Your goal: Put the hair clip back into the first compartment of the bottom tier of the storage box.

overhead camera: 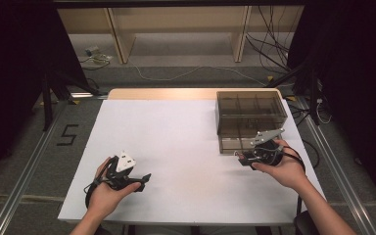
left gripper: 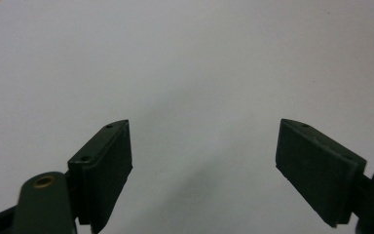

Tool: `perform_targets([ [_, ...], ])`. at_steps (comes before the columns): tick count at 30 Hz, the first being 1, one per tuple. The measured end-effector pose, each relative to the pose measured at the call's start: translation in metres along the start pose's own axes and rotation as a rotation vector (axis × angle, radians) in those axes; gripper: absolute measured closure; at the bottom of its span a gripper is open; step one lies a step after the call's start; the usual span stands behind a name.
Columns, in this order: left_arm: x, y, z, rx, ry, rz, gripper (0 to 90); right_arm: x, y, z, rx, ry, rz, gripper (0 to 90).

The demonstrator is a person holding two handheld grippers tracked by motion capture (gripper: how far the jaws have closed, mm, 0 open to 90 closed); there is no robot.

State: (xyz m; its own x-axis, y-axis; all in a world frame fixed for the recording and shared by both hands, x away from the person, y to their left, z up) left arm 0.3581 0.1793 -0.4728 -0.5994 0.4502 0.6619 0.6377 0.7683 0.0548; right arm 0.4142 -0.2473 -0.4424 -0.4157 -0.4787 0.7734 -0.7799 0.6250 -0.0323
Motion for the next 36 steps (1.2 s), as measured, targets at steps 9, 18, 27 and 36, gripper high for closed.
perform_targets([
  [9,0.0002,0.0001,0.0000,0.000,-0.001,-0.001,21.2,-0.0003,-0.0014,-0.0005,-0.014,-0.007,0.009,66.6],
  [18,0.0002,0.0003,0.0001,0.002,-0.002,-0.003,21.2,0.0007,-0.0022,-0.0023,-0.030,-0.025,0.022,66.6],
  [27,0.0000,0.0002,0.0000,0.000,0.001,-0.001,21.2,0.0009,-0.0023,-0.0043,-0.045,-0.042,0.029,66.6],
  [36,-0.0001,0.0001,0.0000,0.001,0.000,-0.001,21.2,0.0008,-0.0034,-0.0051,-0.058,-0.051,0.041,66.6],
])
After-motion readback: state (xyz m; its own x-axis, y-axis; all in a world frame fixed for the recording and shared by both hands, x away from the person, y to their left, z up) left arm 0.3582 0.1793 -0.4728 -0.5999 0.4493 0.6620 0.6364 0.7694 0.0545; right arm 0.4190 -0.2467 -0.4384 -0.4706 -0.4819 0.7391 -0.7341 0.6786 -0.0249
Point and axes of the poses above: each handheld gripper's, and its own axes: x roughly backward along the jaws, z roughly out of its underside, y roughly to its left, the point moved 2 cm from there along -x, roughly forward along the jaws, and after that the axes turned 3 degrees about z, right-handed, at the moved point
